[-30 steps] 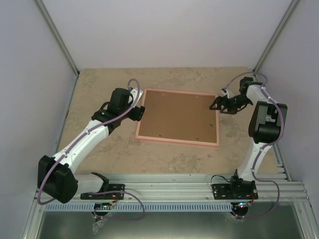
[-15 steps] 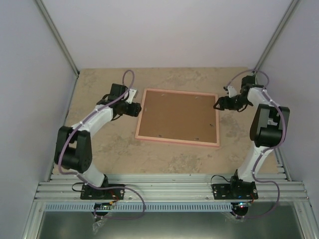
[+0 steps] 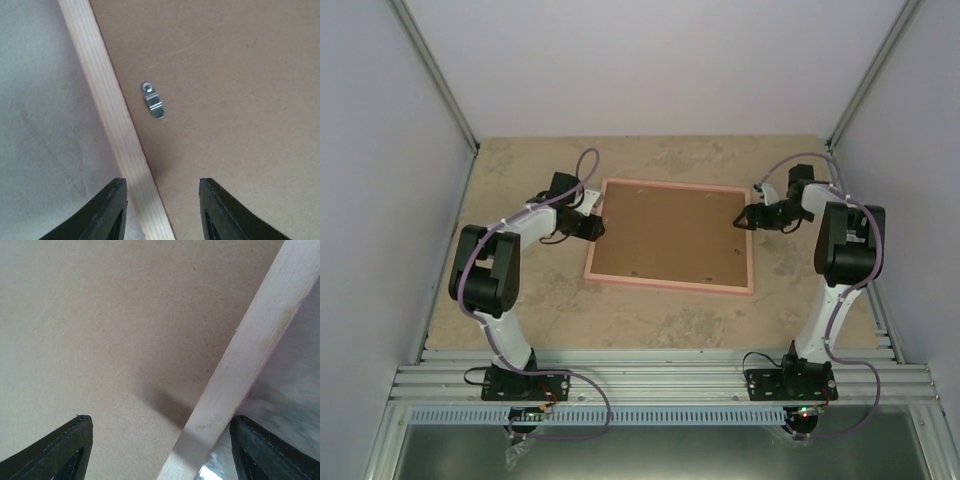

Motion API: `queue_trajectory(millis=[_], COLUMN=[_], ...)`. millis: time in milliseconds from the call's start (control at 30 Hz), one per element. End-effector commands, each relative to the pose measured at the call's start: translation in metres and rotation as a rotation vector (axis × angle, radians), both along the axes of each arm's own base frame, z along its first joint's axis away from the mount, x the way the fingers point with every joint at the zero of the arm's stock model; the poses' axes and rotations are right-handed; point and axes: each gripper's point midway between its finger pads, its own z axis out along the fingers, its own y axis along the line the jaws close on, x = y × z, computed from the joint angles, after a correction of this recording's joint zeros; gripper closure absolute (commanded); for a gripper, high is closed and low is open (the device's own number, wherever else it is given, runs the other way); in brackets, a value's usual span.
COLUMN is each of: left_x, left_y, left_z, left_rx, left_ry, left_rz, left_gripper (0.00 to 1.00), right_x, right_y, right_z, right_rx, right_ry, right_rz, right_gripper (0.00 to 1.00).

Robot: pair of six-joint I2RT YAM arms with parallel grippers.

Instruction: Put the photo into the frame

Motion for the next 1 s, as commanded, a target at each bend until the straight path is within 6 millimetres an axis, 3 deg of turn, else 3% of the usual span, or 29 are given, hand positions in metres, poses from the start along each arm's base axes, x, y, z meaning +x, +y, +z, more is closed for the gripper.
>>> queue_trajectory(millis=[0,167,233,367,467,533,633,833,967], left_x=[-0.012,-0.043,-0.048,-0.033,-0.017,-0.008,0.009,0.037,0.046], left_y=[0.009,0.016,0.022,0.043,0.051,0.052,0.053,0.049,0.044], left_z=[0.005,-0.003,0.004,0.04,0.057,0.06,0.059,0.048,0.032], left_rx=[-0.045,-0.041,-0.047,-0.048,0.013,0.043,0.069,0.056,0.055], left_ry=[0.01,0.053,0.047,-0.045,-0.12,-0.123,-0.113,-0.082,-0.038], left_rz=[-0.009,-0.031,-0.023,0.023,0.016,-0.005,-0.025,-0.003,-0.002], left_gripper=[0.59,0.67,0.68,0.63,0.48,0.38,0.3,0.28,0.28], right_x=[-0.023,-0.032,-0.032,-0.017,-0.007,-0.007,-0.011,-0.02,-0.026], right_y=[0.031,0.049,0.051,0.047,0.059,0.081,0.125,0.203,0.25], right_z=[-0.013,-0.001,0.01,0.054,0.085,0.095,0.103,0.099,0.083], right_rx=[0.076,0.107,0.102,0.049,0.031,0.032,0.065,0.111,0.133], right_ry=[0.058,0.042,0.006,-0.184,-0.316,-0.354,-0.378,-0.395,-0.377], right_rz=[0.061,0.109,0.134,0.182,0.23,0.285,0.373,0.479,0.529], right_gripper=[0.24,0.24,0.24,0.21,0.19,0.2,0.22,0.31,0.35])
